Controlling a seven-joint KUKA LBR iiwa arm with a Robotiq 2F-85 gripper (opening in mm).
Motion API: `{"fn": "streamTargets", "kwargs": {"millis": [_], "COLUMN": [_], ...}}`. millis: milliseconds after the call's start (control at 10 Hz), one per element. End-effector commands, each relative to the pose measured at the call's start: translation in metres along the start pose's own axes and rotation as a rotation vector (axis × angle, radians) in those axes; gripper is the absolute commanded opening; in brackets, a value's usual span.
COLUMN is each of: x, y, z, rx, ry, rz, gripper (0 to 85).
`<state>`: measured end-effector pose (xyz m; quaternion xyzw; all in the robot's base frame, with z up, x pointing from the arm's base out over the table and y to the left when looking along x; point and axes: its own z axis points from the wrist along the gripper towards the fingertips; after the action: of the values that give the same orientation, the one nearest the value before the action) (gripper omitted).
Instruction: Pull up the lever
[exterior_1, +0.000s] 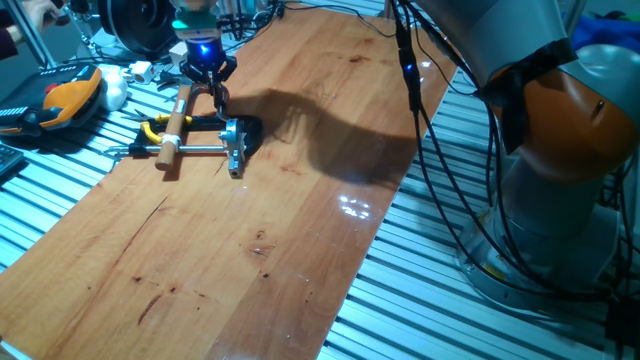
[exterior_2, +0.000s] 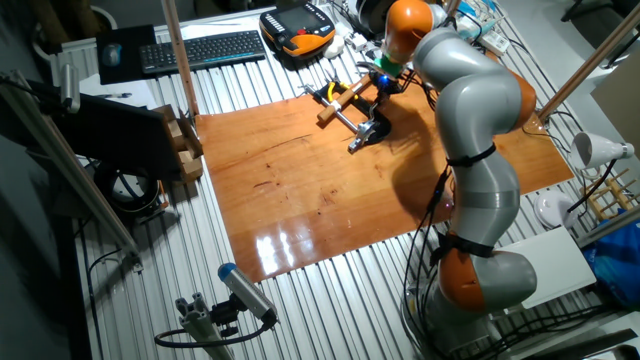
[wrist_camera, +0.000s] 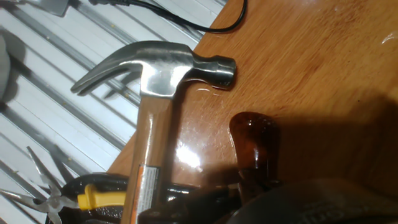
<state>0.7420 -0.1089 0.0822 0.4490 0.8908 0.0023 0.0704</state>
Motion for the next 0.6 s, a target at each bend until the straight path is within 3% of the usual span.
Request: {"fn": "streamTargets", "kwargs": {"millis": [0,200,300,400,500], "x": [-0.0001,0.0006,0.0008,0.001,0.002], "y": [0.0001,-0.0011,-0.0025,-0.0026,-0.0042], "z": [0.0002,0.0003,-0.0008,-0.0021,0.0001], "rx": [0.0,-0.006,0.008,0.084,0.11], "ry": [-0.003,0.003,0.023,0.104,0.12], "rz": [0.011,-0.017,-0.025,0.023,0.085], "gripper": [68.0,68.0,68.0,68.0,68.0]}}
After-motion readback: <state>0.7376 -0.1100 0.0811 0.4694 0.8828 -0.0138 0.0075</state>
